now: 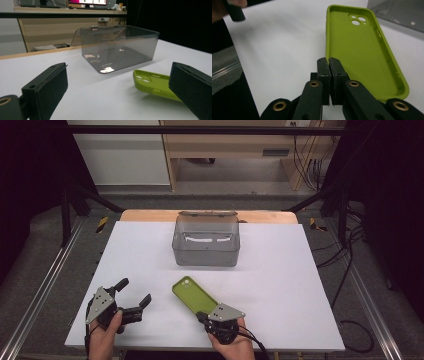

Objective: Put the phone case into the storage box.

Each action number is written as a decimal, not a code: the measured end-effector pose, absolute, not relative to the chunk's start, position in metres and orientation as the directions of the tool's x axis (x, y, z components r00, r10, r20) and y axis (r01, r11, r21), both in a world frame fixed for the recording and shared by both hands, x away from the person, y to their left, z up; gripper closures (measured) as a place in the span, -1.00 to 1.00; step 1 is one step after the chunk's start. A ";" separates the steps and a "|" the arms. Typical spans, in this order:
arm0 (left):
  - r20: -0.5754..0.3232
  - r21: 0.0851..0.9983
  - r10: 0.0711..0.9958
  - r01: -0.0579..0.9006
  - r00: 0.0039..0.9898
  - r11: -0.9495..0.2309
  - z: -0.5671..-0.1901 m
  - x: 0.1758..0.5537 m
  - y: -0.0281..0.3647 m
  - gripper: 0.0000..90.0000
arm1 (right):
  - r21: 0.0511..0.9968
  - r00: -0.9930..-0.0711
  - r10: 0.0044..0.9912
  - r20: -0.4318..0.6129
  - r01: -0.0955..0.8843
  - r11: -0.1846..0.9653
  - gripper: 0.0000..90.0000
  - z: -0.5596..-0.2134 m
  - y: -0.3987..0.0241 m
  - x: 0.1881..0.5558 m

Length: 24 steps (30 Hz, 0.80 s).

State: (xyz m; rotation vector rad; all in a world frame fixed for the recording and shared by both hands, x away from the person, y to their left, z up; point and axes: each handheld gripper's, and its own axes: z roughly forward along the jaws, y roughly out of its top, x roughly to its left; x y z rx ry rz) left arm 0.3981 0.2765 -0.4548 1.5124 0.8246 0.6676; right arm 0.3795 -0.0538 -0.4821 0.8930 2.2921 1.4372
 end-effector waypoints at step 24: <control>-0.216 0.974 0.752 0.190 0.622 0.122 -0.435 0.410 0.222 -0.96 | 0.983 -0.742 0.668 0.055 0.156 0.092 0.95 -0.442 -0.045 0.399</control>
